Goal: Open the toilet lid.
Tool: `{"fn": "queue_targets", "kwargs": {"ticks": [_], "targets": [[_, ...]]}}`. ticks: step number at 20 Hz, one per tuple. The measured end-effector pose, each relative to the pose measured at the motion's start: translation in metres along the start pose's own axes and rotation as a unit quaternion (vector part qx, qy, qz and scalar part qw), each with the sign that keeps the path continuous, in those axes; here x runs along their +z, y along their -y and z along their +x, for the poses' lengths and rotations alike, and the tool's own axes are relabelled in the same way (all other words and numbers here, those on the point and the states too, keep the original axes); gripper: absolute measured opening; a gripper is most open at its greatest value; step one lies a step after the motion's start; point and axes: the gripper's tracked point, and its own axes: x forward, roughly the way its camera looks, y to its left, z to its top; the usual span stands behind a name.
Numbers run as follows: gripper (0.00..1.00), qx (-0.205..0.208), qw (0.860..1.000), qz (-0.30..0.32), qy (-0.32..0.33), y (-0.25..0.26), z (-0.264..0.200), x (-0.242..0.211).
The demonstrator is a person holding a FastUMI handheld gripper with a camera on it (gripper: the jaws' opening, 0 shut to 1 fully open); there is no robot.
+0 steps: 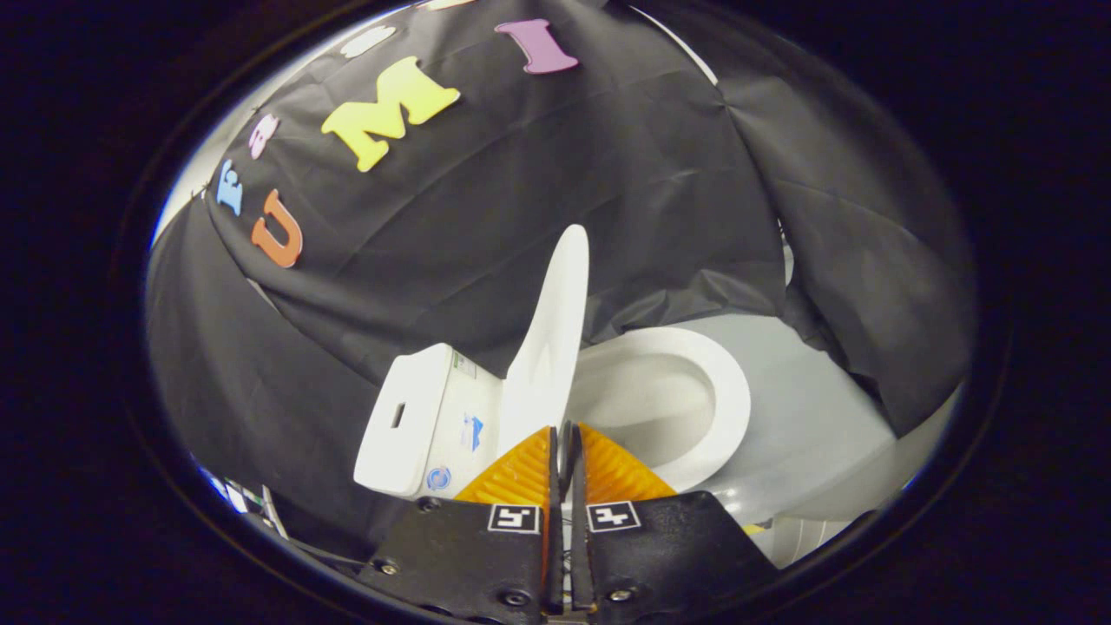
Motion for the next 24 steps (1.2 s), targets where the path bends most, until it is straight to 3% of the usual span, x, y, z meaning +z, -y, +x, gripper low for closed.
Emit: {"fn": "queue_targets", "kwargs": {"ticks": [24], "targets": [[0.12, -0.009, 0.988, -0.156, -0.004, -0.147, -0.006, -0.001]]}}
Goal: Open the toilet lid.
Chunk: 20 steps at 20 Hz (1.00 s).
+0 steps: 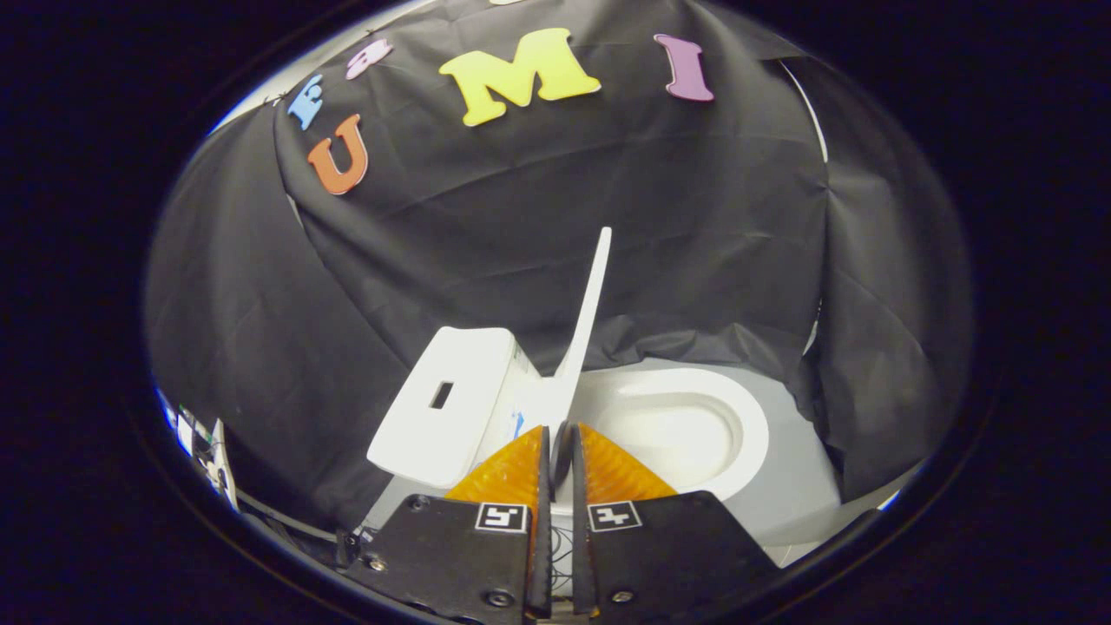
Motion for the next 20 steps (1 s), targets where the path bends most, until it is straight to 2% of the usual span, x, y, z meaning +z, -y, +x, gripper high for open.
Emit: {"fn": "queue_targets", "kwargs": {"ticks": [5, 11, 20], "targets": [[0.12, 0.0, 1.0, -0.03, 0.004, -0.027, 0.002, 0.002], [0.12, 0.001, 1.0, -0.024, 0.003, -0.052, 0.007, 0.004], [0.13, 0.013, 0.998, -0.058, 0.021, -0.103, 0.017, 0.004]]}}
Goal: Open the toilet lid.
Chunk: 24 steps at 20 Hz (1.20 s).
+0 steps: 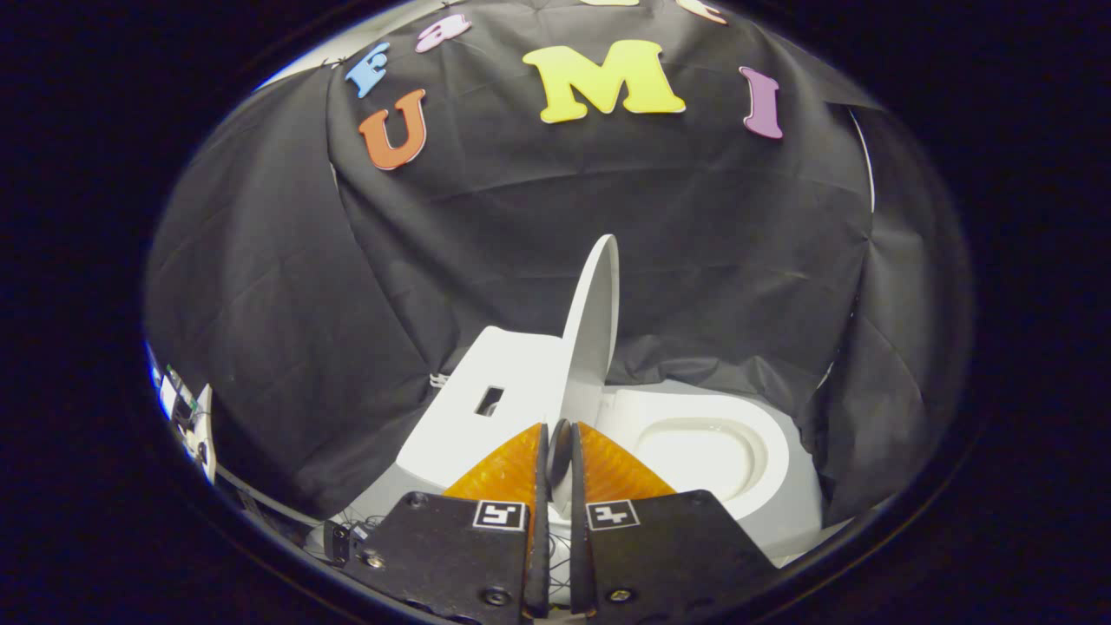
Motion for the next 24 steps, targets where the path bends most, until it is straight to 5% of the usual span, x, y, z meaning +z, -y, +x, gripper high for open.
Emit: {"fn": "queue_targets", "kwargs": {"ticks": [24], "targets": [[0.13, -0.02, 0.997, -0.063, 0.031, -0.107, 0.04, -0.012]]}}
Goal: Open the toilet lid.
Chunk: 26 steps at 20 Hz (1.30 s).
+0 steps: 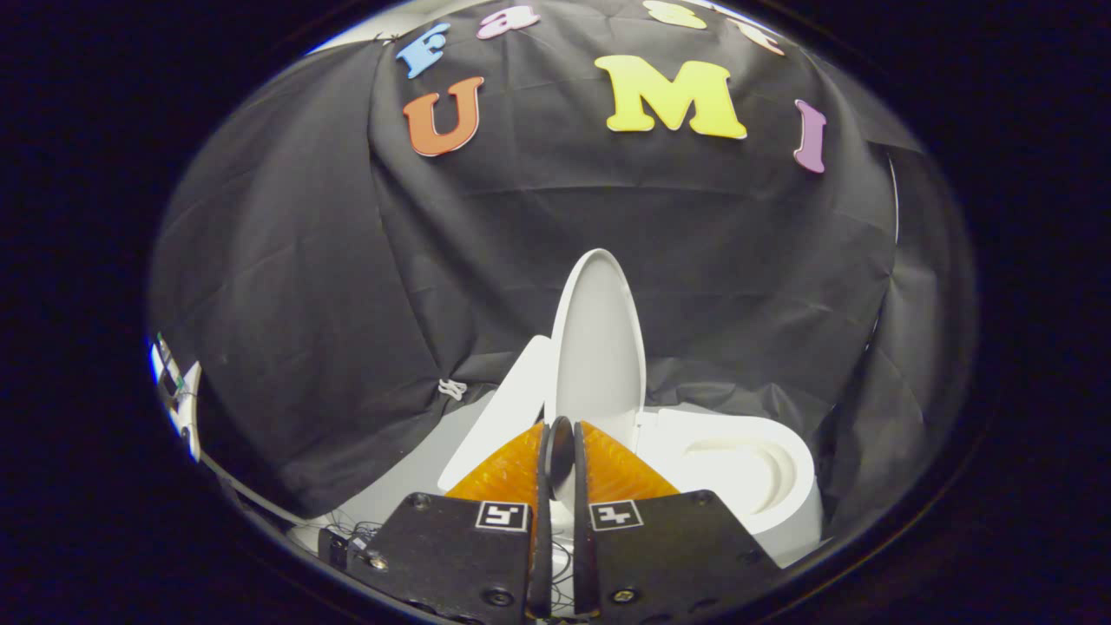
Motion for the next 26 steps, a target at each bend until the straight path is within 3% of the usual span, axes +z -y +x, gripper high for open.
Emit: {"fn": "queue_targets", "kwargs": {"ticks": [8, 15, 19, 21, 23, 26], "targets": [[0.13, 0.013, 1.0, -0.027, -0.004, -0.026, 0.012, -0.003], [0.13, 0.01, 1.0, -0.03, 0.0, -0.011, 0.004, -0.001], [0.22, 0.018, 1.0, -0.003, -0.001, -0.003, -0.002, -0.002], [0.24, 0.05, 0.998, 0.031, -0.005, -0.006, -0.006, -0.003], [0.33, 0.092, 0.994, 0.058, -0.025, -0.017, -0.014, -0.01], [0.4, 0.106, 0.992, 0.064, -0.024, -0.018, -0.026, -0.01]]}}
